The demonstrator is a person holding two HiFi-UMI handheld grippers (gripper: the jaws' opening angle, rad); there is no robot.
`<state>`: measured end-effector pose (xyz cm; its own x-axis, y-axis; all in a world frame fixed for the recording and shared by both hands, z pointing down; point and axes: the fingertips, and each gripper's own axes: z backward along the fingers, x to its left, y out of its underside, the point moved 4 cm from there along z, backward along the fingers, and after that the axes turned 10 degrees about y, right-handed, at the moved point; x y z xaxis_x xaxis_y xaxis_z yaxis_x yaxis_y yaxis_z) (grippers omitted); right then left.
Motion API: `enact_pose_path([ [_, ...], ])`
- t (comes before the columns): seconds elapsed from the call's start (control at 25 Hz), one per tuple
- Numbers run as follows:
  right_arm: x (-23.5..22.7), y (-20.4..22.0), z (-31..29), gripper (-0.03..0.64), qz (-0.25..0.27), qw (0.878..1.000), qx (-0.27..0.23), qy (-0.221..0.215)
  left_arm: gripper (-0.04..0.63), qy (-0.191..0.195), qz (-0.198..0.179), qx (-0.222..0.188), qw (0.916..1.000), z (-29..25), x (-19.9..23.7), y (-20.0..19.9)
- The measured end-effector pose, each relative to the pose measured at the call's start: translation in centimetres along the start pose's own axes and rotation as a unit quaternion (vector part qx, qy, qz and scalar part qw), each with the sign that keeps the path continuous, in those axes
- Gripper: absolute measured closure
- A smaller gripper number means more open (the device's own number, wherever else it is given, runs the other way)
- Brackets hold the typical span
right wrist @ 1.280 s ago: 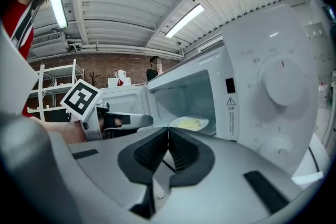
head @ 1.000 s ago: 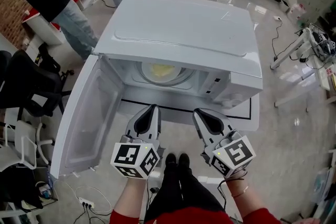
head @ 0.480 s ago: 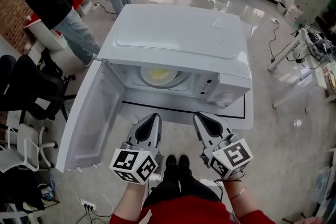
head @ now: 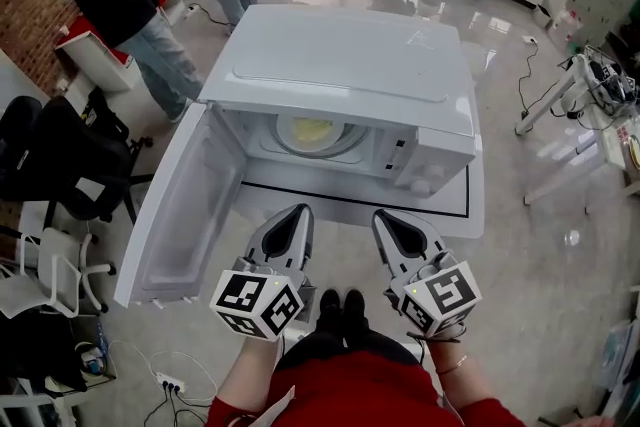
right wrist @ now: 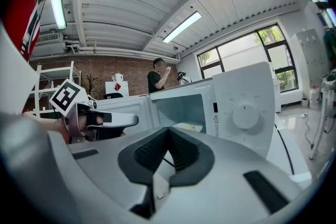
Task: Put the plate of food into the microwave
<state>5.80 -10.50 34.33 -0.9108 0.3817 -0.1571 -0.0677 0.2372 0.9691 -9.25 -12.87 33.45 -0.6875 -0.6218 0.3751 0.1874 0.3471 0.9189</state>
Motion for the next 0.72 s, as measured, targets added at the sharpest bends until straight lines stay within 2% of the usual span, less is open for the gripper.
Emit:
enact_pose_path([
  [0.72, 1.2, 0.2, 0.9, 0.603, 0.009, 1.0, -0.007, -0.001, 0.586, 0.009, -0.004, -0.003, 0.9999, 1.2, -0.9, 0.1],
])
